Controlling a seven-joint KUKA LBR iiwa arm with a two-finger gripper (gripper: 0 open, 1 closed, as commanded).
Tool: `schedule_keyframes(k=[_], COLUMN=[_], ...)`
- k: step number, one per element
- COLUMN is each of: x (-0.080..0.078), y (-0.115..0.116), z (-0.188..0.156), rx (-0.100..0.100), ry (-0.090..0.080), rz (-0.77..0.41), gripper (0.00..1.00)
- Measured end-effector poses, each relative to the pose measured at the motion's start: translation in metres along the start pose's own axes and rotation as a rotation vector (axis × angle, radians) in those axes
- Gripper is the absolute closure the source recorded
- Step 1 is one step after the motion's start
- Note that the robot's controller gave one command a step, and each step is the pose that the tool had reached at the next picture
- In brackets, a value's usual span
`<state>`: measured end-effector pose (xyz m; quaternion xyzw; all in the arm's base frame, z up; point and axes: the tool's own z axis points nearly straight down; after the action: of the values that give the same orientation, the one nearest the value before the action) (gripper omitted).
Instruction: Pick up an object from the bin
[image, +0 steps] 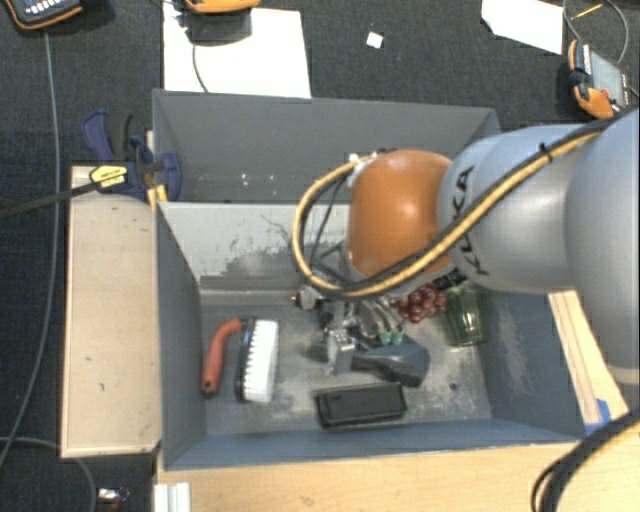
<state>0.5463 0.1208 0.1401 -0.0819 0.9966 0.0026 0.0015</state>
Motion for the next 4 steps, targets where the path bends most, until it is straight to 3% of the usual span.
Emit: schedule_keyframes(k=[1,2,3,4], x=[0.036,0.03,0.033,0.021], y=[-0.039,0.018,-0.083,-0.067], z=[0.015,0.062,0.03,0.025], rx=[0.006,0.001,0.01,0.006], ry=[-0.006,-0.003,-0.006,-0.004], rz=[0.195,0.463,0.576,0.485], gripper=[0.0,0.0,0.0,0.0])
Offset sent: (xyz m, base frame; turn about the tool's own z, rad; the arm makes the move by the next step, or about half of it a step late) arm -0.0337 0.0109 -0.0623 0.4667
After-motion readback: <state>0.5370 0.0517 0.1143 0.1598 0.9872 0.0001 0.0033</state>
